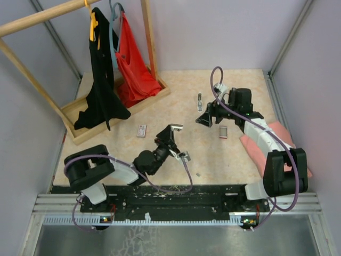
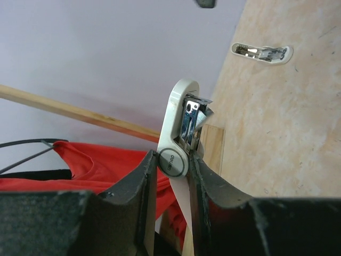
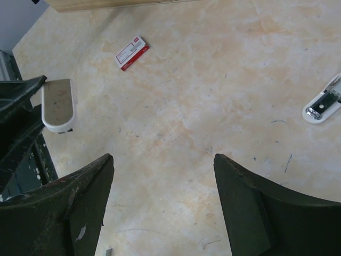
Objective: Unload the staples from the stapler
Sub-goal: Unload the staple at the center of the board.
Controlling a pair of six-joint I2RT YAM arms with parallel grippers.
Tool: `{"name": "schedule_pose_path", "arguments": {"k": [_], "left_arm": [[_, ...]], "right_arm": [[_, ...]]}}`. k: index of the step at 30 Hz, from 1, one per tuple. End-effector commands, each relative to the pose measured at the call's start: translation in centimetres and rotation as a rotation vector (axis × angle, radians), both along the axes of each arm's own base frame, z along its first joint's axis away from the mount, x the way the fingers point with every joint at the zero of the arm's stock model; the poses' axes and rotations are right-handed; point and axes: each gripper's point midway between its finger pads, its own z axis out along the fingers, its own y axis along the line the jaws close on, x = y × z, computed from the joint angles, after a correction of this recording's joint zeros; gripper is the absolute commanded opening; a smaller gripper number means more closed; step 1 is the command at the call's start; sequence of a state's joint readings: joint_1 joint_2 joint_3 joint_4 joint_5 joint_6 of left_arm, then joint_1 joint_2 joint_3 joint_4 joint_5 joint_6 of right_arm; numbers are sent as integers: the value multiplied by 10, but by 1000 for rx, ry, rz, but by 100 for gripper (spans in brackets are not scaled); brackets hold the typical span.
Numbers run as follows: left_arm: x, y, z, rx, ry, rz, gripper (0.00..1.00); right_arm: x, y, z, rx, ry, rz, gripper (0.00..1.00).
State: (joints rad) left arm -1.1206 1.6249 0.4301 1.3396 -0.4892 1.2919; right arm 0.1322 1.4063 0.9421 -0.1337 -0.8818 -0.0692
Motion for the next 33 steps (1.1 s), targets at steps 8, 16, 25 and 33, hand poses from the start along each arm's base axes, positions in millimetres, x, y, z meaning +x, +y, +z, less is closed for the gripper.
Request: {"name": "schedule_pose_path", "arguments": {"k": [8, 16, 25, 33], "left_arm": [[-23, -11, 21, -72, -120, -61, 0], [-23, -6, 22, -75, -117, -47, 0], [-17, -20, -24, 13, 134, -96, 0], [-19, -18, -94, 172, 670, -143, 0]], "right_arm": [[-26, 56, 20, 112, -15, 133, 79], [-48, 78, -6, -150, -56, 300, 79], [-23, 56, 40, -60, -187, 140, 82], [-16, 24, 74, -78, -413, 82, 86]]}}
